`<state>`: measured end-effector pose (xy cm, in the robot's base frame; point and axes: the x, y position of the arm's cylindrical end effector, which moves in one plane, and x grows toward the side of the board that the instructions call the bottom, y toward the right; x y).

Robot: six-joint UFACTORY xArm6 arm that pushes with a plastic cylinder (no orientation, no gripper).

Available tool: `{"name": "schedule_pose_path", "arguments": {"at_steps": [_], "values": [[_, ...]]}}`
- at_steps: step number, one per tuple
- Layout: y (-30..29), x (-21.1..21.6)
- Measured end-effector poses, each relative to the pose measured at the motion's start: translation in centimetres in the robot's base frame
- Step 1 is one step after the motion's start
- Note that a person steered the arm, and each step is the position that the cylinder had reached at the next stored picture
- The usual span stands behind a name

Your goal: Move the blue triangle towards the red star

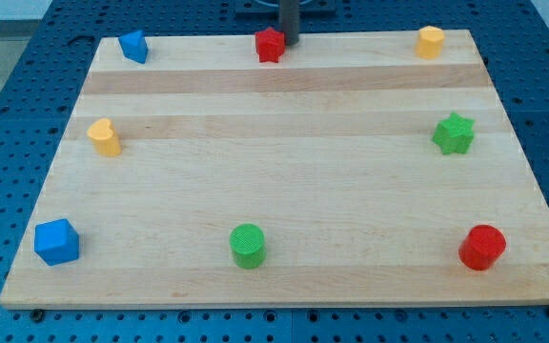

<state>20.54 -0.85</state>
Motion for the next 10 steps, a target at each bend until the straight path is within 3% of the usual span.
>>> {"name": "schedule_pose_path", "arguments": {"at_steps": [2,4,5,6,8,9,10], "values": [[-1.3,5.2],[-3.0,-1.4],[-6.4,-1.3],[-11.5,-0.3],[-13.1,7.5],[-21.3,9.9],[-29.3,8.7]]}}
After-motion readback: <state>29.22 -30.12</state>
